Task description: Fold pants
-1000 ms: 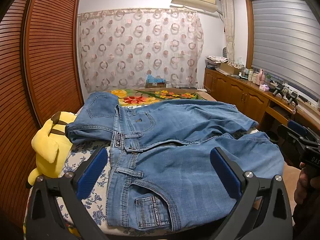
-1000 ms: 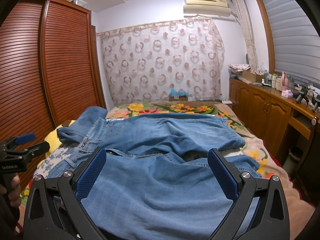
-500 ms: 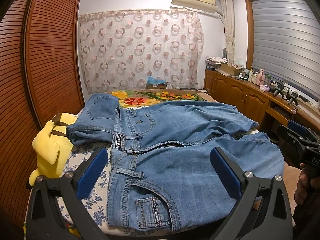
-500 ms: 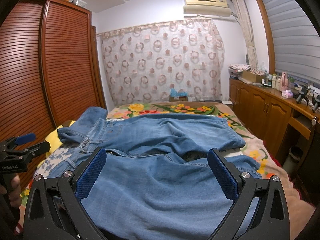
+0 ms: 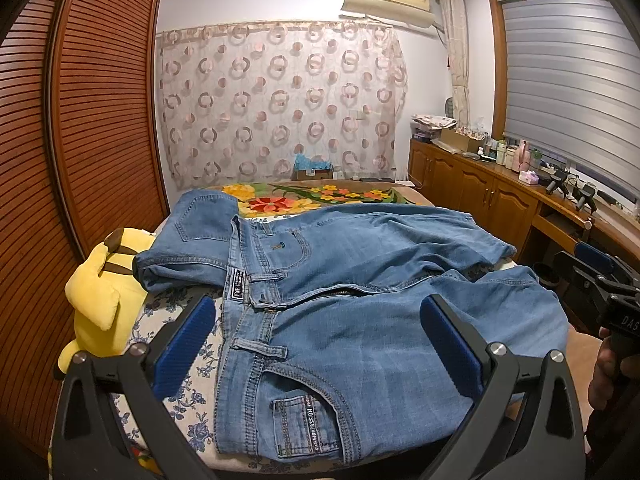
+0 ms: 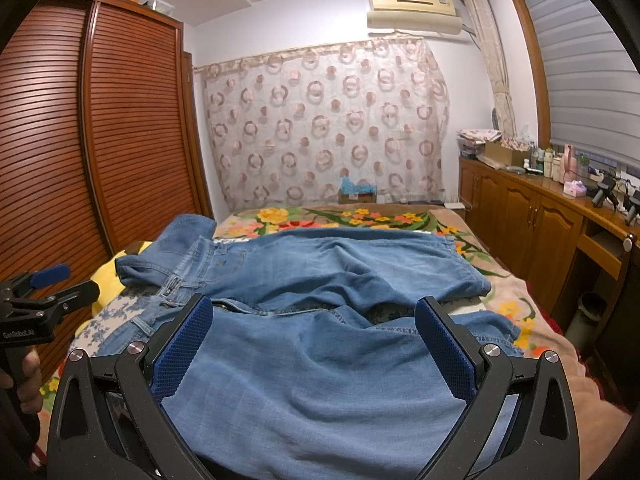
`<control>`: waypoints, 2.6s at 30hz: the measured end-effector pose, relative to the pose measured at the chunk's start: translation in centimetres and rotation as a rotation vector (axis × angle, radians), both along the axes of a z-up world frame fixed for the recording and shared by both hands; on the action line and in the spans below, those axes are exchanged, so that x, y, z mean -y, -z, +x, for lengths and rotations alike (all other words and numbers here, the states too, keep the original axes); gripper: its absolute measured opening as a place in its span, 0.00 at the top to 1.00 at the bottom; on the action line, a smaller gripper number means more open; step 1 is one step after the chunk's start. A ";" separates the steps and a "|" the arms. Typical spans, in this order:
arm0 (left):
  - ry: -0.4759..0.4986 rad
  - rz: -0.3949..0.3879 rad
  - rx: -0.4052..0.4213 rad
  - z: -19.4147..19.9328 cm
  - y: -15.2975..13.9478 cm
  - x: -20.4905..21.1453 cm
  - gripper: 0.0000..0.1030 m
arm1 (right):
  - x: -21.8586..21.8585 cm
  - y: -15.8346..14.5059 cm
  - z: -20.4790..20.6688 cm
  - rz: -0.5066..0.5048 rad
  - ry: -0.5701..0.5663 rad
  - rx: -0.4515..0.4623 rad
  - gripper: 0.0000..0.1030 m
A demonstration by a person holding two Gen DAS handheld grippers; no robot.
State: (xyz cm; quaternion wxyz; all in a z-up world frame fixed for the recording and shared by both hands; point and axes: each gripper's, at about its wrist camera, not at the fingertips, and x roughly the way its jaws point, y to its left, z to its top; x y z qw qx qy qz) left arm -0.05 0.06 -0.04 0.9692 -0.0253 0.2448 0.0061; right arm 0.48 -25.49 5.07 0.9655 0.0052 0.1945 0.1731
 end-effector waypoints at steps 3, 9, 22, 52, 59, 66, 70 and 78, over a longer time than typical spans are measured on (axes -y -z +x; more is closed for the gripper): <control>0.000 0.001 0.000 0.0 0.0 0.0 0.00 | 0.0 0.0 0.0 0.000 0.000 0.000 0.00; -0.002 0.002 0.002 0.0 0.0 0.0 0.00 | 0.0 -0.1 0.0 0.000 0.001 0.001 0.00; 0.000 0.002 0.005 0.1 -0.3 -0.3 0.00 | 0.1 -0.1 -0.1 0.000 0.000 0.001 0.00; -0.024 -0.023 -0.127 1.8 4.2 -3.9 0.00 | 3.2 4.7 2.2 -0.050 0.023 -0.127 0.00; -0.027 -0.039 -0.182 1.6 6.9 -6.2 0.00 | 3.6 5.7 2.8 -0.069 0.036 -0.159 0.00; -0.008 -0.069 -0.253 0.6 9.6 -7.7 0.11 | 3.4 7.0 3.3 -0.094 0.034 -0.184 0.00; -0.002 -0.094 -0.281 0.0 10.6 -8.5 0.25 | 3.3 7.5 3.6 -0.109 0.032 -0.197 0.00; 0.025 -0.143 -0.319 -0.7 12.3 -8.7 0.42 | 3.0 7.9 4.0 -0.122 0.024 -0.212 0.00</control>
